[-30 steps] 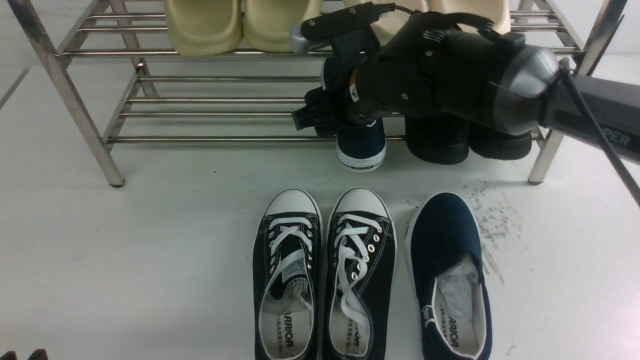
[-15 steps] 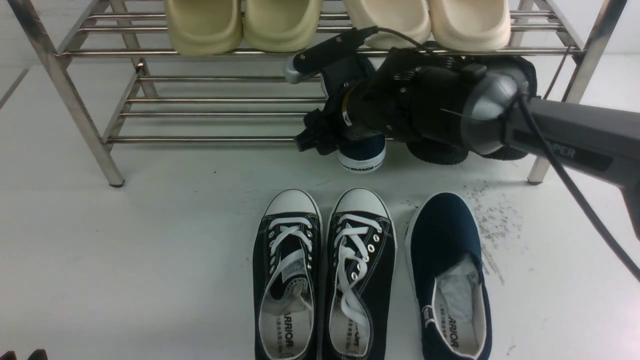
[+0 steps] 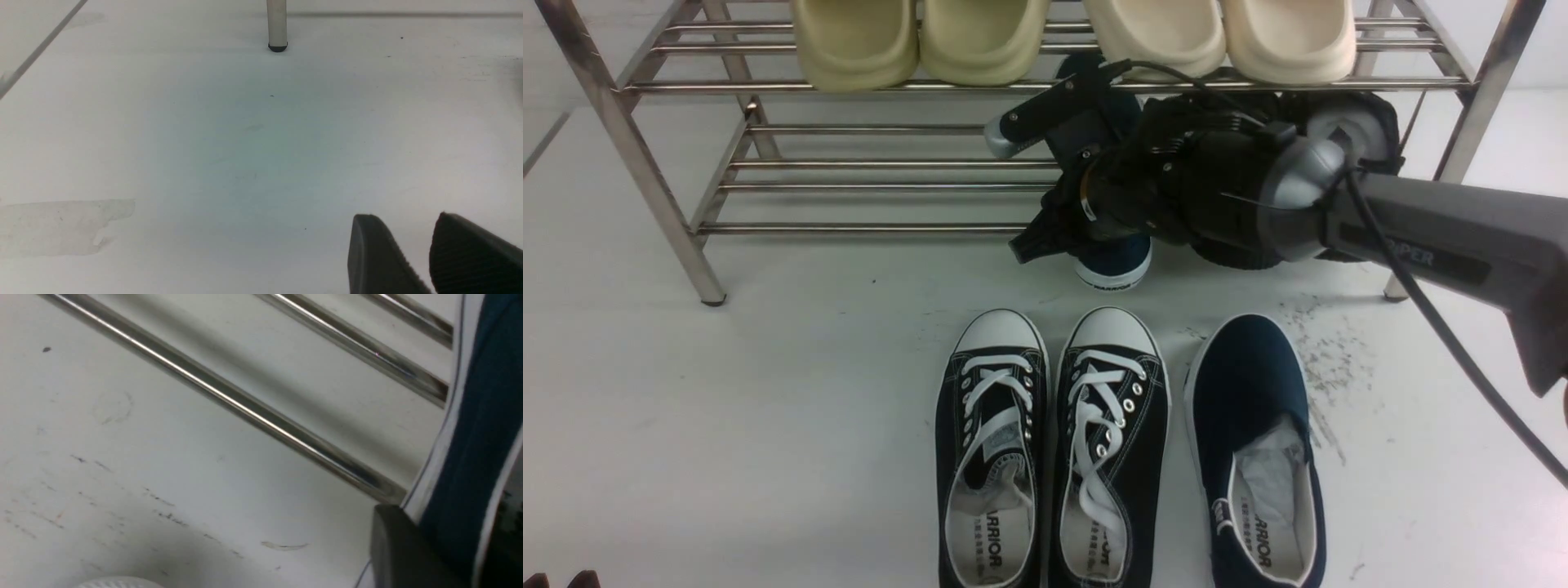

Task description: Take the shoes off the shelf with your hand on the white table.

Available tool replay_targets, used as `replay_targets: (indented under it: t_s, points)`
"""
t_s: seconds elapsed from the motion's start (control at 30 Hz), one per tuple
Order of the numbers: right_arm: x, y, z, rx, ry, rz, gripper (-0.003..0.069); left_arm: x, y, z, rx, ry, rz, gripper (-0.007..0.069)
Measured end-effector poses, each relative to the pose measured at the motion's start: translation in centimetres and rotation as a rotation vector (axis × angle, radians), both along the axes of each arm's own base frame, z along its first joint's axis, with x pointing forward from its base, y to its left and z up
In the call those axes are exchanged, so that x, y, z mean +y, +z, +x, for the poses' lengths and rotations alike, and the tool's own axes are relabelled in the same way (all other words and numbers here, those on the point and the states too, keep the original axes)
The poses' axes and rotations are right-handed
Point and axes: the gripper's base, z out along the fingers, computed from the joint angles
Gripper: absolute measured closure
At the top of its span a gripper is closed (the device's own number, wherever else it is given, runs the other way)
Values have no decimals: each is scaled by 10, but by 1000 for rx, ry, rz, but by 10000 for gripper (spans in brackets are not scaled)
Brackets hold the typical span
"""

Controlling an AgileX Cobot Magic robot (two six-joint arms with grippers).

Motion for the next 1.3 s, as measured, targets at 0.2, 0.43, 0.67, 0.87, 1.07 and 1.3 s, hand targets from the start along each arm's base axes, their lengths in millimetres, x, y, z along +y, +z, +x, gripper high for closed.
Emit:
replay_targets:
  t_s: [0.2, 0.43, 0.67, 0.87, 1.07, 1.3]
  points:
    - [-3, 6, -5, 37, -33, 4, 624, 0, 0, 0, 1, 0, 0, 383]
    - [-14, 37, -25, 152, -51, 20, 624, 0, 0, 0, 1, 0, 1, 383]
    - [-19, 66, -51, 271, 61, 28, 624, 0, 0, 0, 1, 0, 3, 383]
    - [-25, 97, -78, 344, 188, 47, 624, 0, 0, 0, 1, 0, 4, 383]
    - [-52, 153, -121, 367, 273, 27, 624, 0, 0, 0, 1, 0, 4, 384]
    - [-85, 189, -161, 344, 278, 13, 624, 0, 0, 0, 1, 1, 7, 384]
